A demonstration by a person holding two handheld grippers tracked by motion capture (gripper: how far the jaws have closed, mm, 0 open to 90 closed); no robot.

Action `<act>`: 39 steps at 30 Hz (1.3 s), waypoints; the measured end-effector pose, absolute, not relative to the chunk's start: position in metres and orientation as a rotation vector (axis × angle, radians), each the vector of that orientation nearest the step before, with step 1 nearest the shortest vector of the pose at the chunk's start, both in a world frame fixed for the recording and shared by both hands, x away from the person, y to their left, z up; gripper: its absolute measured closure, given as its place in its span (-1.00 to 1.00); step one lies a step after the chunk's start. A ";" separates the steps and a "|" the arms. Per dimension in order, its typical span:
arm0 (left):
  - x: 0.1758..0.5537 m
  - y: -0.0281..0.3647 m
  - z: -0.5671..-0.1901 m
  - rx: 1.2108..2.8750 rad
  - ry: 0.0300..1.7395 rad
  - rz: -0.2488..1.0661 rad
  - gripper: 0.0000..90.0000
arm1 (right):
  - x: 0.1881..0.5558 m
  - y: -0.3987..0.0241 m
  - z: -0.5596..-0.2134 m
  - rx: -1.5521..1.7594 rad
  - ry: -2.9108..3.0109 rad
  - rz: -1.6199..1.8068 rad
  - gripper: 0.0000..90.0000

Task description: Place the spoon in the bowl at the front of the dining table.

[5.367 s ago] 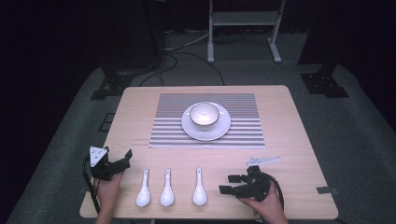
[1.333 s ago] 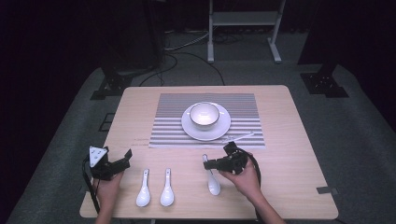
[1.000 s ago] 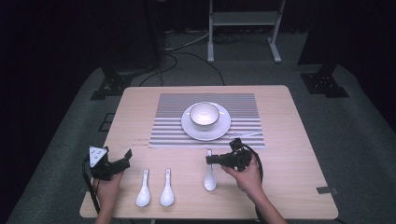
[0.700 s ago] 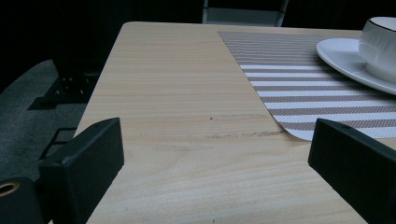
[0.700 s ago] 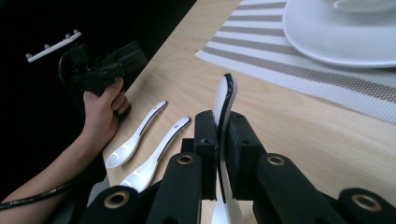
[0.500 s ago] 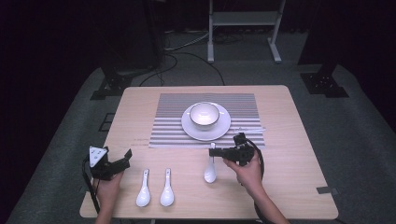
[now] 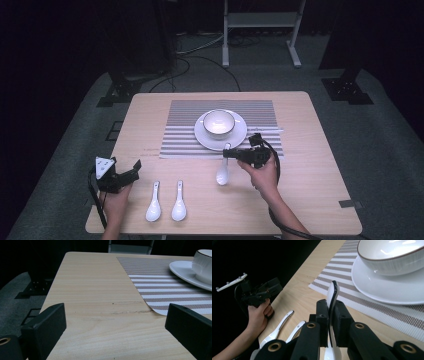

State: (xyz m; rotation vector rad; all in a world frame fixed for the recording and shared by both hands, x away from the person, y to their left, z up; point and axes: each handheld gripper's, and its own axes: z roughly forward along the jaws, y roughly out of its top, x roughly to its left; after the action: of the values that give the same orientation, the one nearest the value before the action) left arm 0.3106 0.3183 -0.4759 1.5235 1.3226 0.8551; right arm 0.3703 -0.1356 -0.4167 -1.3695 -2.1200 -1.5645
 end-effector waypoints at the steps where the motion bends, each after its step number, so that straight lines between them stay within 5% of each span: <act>1: 0.311 0.318 -0.476 1.524 1.323 0.855 -0.95 | 0.372 -0.135 -0.416 -1.370 -2.119 -1.566 0.86; 39: 0.311 0.318 -0.476 1.524 1.325 0.855 -0.95 | 0.420 -0.152 -0.394 -1.546 -2.002 -1.669 0.87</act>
State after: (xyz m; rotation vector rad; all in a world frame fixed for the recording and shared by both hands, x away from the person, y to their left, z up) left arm 0.3110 0.3183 -0.4759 1.5240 1.3247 0.8546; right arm 0.4200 -0.1517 -0.3943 -1.5464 -2.0022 -1.6687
